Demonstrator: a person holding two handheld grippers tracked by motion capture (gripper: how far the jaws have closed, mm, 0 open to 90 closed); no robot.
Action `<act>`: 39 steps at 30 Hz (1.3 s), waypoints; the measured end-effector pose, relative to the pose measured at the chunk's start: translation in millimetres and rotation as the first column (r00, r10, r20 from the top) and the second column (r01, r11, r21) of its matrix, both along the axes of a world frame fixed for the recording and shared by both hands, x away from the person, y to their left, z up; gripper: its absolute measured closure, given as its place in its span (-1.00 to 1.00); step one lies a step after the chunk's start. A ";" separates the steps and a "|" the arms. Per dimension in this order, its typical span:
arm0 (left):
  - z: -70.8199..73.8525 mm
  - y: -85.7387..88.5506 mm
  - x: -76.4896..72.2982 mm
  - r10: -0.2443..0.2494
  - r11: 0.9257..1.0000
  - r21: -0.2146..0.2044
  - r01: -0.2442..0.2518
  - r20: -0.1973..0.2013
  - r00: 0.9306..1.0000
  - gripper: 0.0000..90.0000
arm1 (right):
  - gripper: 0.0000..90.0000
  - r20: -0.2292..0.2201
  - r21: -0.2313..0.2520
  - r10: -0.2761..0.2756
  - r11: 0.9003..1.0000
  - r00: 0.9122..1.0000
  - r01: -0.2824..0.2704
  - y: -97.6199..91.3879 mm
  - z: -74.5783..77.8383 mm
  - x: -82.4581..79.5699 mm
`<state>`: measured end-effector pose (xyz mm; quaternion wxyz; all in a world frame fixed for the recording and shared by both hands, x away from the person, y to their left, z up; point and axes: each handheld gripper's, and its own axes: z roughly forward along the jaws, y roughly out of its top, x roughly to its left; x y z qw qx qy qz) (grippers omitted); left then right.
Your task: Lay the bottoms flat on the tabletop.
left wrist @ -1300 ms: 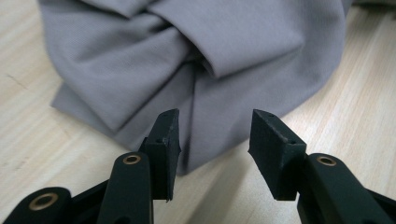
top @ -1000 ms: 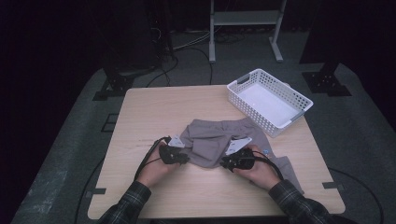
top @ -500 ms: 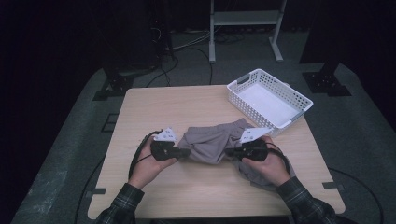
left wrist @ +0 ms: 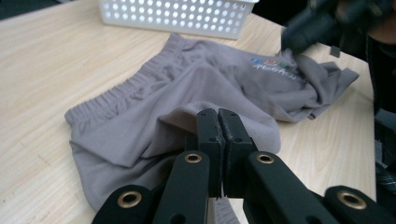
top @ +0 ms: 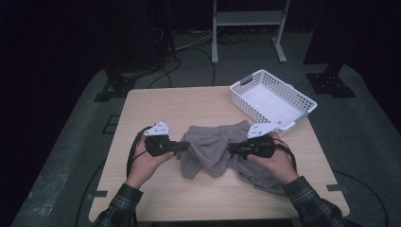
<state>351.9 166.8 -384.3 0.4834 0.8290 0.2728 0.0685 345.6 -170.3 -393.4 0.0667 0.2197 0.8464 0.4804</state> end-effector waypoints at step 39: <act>14.0 2.2 2.6 0.002 0.999 -0.043 -0.001 0.025 1.000 0.97 | 0.98 0.079 0.071 -0.131 0.990 0.988 0.125 -7.4 28.4 13.3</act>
